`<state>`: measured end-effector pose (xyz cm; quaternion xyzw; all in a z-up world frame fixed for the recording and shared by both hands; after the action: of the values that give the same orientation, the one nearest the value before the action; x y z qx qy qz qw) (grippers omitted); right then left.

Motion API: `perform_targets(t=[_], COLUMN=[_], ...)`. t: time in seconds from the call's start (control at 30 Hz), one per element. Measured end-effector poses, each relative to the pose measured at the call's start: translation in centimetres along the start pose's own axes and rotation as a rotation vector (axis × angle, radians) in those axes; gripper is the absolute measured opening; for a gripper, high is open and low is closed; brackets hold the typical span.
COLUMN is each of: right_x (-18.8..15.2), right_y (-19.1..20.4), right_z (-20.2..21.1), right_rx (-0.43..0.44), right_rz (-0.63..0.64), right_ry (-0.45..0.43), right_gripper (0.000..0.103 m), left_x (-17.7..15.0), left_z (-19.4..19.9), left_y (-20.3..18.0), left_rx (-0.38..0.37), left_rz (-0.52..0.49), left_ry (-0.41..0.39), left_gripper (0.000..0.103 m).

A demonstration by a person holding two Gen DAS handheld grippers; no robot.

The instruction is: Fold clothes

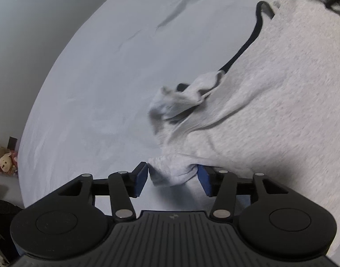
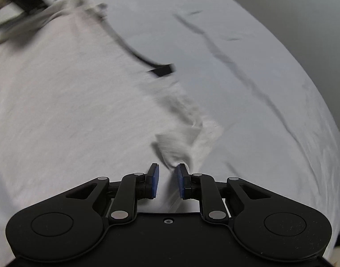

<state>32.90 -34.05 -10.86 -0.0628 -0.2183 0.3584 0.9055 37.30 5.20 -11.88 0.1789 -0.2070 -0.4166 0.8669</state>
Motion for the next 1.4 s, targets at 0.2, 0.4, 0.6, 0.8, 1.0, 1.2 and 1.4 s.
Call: perform_targets(t=[0.2, 0.4, 0.6, 0.8, 1.0, 1.2, 1.4], right_x=[0.0, -0.6, -0.8, -1.4, -3.5, -5.7, -6.7], right_y=[-3.0, -3.8, -3.2, 0.1, 6.0, 10.4, 12.1], right_z=[-1.7, -0.7, 3.5, 8.1, 10.6, 9.7, 7.6], right_rx=[-0.032, -0.064, -0.012, 0.083, 0.219, 0.270, 0.279], right_rz=[-0.076, -0.061, -0.029, 0.062, 0.204, 0.309, 0.357], right_ry=[0.048, 0.064, 0.044, 0.023, 0.041, 0.103, 0.154], right_gripper=[0.015, 0.015, 0.030, 0.038, 0.040, 0.040, 0.040], left_x=[-2.0, -3.1, -3.9, -3.4, -4.7, -6.2, -7.8], left_z=[-0.9, 1.2, 5.7, 10.5, 11.8, 9.8, 8.8], left_y=[1.1, 0.8, -0.2, -3.9, -10.5, -14.2, -16.7], left_rx=[0.058, 0.086, 0.101, 0.069, 0.003, -0.037, -0.065], left_rz=[-0.011, -0.056, -0.098, -0.174, -0.355, -0.429, -0.478], left_ry=[0.053, 0.031, -0.008, -0.084, -0.162, -0.174, -0.206], left_gripper=[0.038, 0.038, 0.039, 0.039, 0.039, 0.039, 0.039])
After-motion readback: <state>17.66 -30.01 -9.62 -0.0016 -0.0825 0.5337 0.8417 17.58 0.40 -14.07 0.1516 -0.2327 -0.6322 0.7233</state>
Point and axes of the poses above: each gripper's, at about its wrist camera, not at the fingertips, and z roughly against the way its jaws point, y to its left, x to its top, the point moved 3 cm from there along -z, roughly the way its jaws point, and after that the axes turned 2 degrees about x, right-handed, at the moved point
